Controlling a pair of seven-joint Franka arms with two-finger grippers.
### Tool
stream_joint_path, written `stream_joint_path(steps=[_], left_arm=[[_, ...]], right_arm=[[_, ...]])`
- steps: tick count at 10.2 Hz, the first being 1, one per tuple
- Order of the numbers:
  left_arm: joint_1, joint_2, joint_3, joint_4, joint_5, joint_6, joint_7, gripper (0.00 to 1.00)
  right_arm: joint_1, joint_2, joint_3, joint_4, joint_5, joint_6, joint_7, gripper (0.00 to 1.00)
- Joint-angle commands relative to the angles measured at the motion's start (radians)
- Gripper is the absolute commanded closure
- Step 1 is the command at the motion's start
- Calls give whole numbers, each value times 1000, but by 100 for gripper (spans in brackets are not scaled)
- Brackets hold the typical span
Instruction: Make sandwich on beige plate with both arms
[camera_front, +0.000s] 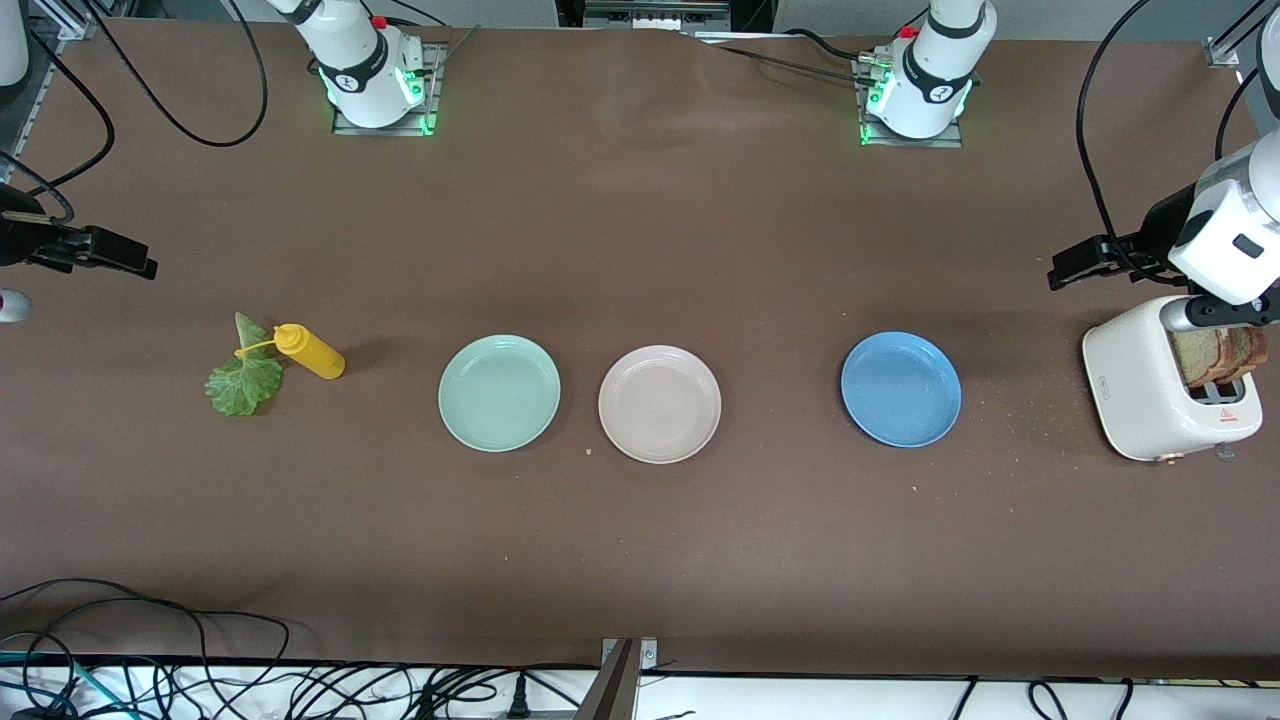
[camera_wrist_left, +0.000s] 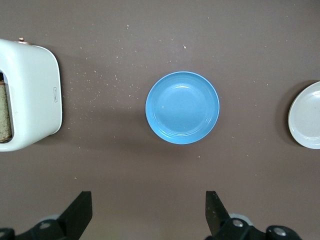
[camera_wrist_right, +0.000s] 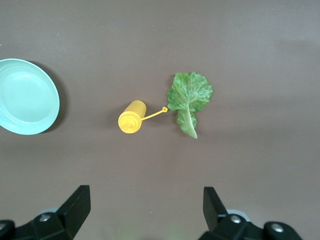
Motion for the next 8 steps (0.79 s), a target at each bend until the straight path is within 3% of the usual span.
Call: stream_joint_path(steps=[1,8], left_arm=[[-6,17,3,36,18,-25,23,0],[-9,17,3,36,18,-25,23,0]], right_arm=[[-10,-1,4,2,10,-4,-8,0],[-8,-1,4,2,13,-4,1,0]])
